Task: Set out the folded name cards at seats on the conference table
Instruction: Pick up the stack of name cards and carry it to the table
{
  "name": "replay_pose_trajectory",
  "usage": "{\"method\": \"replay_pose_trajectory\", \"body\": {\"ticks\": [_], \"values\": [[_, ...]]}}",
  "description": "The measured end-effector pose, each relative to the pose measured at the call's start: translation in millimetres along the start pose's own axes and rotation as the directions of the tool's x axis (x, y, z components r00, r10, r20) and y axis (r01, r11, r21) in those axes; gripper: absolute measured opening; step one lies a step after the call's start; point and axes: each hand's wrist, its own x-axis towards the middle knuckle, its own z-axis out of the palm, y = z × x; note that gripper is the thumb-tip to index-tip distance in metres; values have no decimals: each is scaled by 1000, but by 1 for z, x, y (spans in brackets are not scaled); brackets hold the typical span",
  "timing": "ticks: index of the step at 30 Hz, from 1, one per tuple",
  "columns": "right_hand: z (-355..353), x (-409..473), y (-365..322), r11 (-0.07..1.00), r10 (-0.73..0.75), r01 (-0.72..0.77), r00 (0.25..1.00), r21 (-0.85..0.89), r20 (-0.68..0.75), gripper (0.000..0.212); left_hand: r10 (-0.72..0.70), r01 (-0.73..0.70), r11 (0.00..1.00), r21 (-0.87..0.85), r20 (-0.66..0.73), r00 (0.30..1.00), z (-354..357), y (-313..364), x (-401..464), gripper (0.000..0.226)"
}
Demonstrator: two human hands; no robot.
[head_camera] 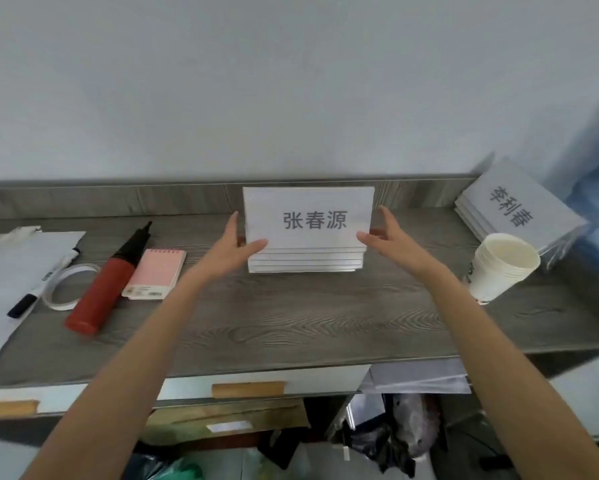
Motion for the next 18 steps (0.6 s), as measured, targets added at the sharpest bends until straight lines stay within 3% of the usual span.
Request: {"method": "replay_pose_trajectory", "body": {"ticks": [4,8,13,18], "values": [[15,8,1,994,-36,33,999,107,20,79,118,-120,990,-69,-41,992,5,2,5,78],[23,15,-2,934,-98,134,988,331,-123,57,139,-168,966,-194,-153,978,7,8,8,65],[30,18,-3,920,-121,176,978,351,-171,52,140,-163,972,-172,-138,981,6,6,4,75],[40,5,-11,918,-195,232,970,321,-144,42,111,-157,973,-170,-251,962,8,1,-36,72]]}}
